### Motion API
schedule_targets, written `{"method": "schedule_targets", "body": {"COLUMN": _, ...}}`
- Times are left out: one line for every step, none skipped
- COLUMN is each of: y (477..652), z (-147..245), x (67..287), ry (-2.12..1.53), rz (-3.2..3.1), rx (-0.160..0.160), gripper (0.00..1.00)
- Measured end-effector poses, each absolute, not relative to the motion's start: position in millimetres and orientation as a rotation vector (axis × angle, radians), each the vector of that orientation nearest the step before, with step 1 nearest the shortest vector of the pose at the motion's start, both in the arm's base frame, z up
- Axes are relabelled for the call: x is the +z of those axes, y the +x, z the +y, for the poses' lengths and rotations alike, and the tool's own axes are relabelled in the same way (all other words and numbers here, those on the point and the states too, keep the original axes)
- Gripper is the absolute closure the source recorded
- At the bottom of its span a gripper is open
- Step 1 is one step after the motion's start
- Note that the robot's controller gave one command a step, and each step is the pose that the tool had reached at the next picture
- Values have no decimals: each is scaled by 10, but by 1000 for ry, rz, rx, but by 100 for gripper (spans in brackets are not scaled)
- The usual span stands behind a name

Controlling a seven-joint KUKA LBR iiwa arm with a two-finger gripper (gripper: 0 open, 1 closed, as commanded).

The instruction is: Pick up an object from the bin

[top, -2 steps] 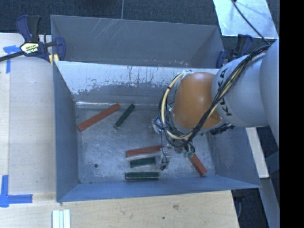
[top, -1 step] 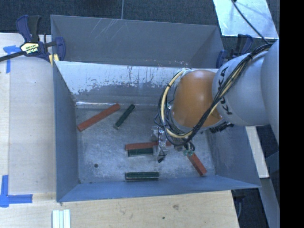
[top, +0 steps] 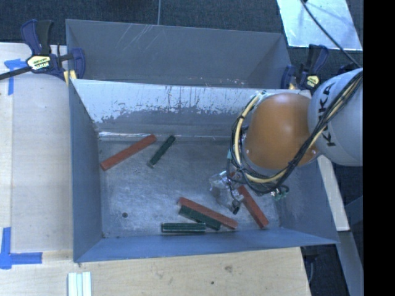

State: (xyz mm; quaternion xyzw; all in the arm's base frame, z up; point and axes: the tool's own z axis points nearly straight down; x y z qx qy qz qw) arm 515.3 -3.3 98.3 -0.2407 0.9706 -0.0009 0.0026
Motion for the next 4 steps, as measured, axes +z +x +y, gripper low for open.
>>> {"method": "schedule_targets", "body": {"y": 5150, "z": -23, "x": 978, "ry": -754, "rz": 3046, "rx": 0, "gripper": 0}}
{"method": "schedule_targets", "body": {"y": 5169, "z": 537, "x": 694, "ry": -669, "rz": 3072, "rx": 1, "gripper": 0}}
{"method": "schedule_targets", "body": {"y": 5684, "z": 613, "x": 1134, "ry": -595, "rz": 3073, "rx": -1, "gripper": 0}}
{"method": "schedule_targets", "body": {"y": 6299, "z": 198, "x": 1350, "ry": -698, "rz": 3053, "rx": -5, "gripper": 0}}
